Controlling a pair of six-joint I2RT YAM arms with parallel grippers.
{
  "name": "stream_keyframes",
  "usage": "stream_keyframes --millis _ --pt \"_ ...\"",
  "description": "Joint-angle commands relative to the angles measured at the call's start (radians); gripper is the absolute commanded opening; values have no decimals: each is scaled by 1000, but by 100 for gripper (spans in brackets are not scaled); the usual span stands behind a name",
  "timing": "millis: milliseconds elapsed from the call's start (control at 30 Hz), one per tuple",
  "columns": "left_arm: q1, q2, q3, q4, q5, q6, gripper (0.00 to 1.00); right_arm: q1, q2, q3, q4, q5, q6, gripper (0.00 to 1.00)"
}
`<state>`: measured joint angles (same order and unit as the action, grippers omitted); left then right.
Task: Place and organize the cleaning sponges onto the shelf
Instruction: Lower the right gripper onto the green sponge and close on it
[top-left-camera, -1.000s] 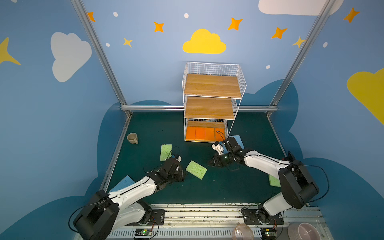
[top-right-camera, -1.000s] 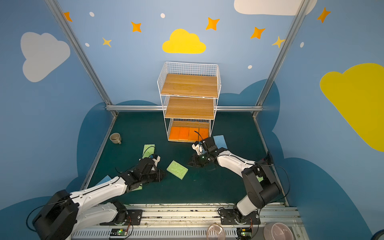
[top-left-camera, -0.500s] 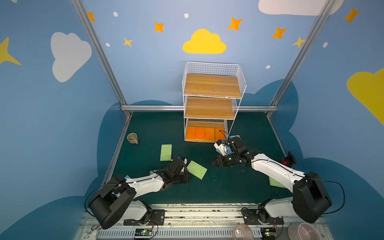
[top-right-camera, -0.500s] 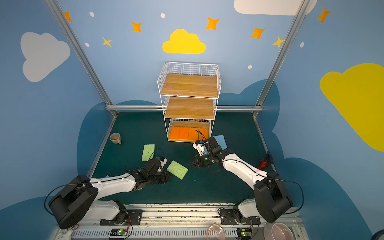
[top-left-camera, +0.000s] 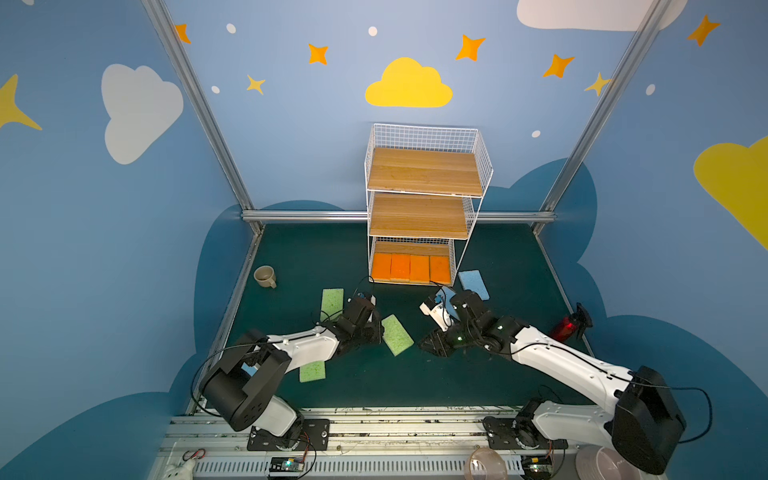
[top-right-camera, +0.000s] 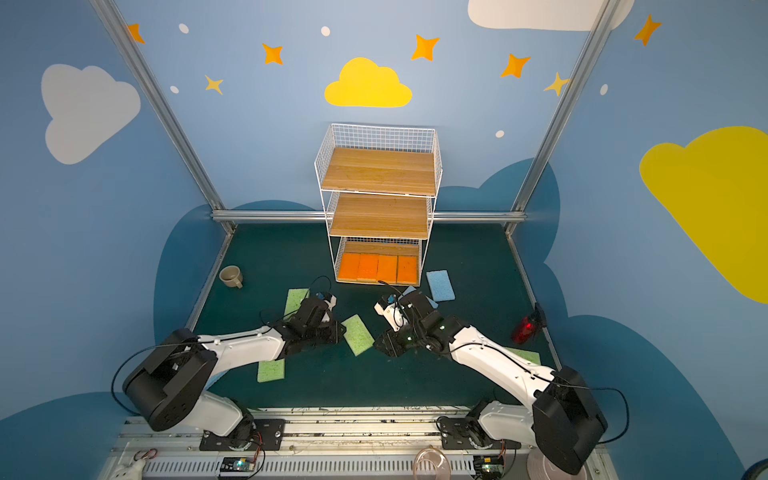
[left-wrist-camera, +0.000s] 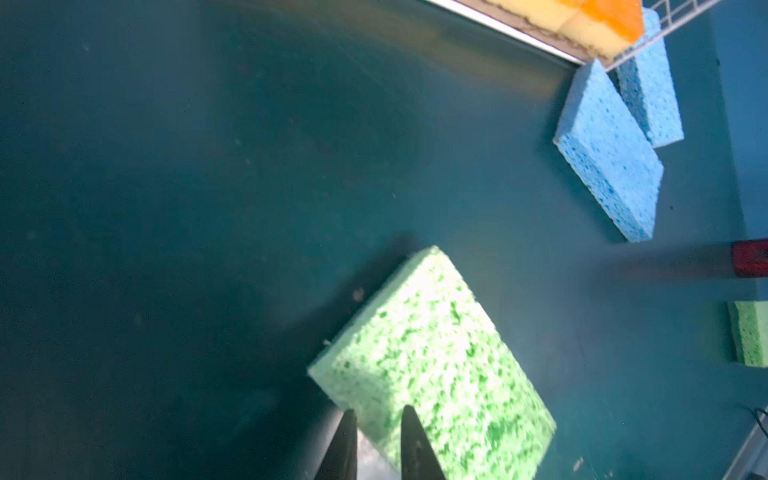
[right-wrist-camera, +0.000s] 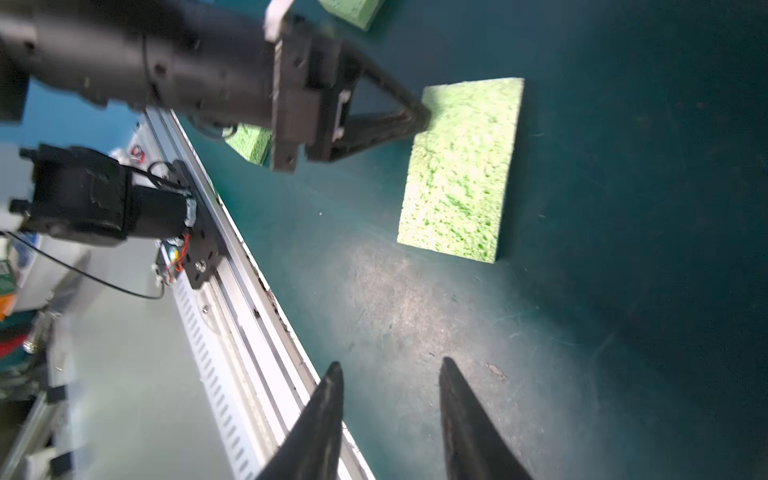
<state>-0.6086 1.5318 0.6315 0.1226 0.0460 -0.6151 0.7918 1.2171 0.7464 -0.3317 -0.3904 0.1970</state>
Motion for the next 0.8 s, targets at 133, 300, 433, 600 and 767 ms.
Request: stream_keyframes --millis 133,300,433,600,767 --pt "24 -67 40 -48 13 27 28 184 3 -21 17 271 -276 44" --pt "30 -238 -17 -145 3 20 53 251 102 12 1 374 -448 45" --pt "32 -387 -100 -216 -19 -1 78 255 199 93 -37 439 -488 45" --pt "42 -544 -203 -265 -61 -14 88 248 336 188 -75 425 -600 46" --pt "49 -663 -275 -281 -92 -33 91 247 435 233 -61 449 -669 46"
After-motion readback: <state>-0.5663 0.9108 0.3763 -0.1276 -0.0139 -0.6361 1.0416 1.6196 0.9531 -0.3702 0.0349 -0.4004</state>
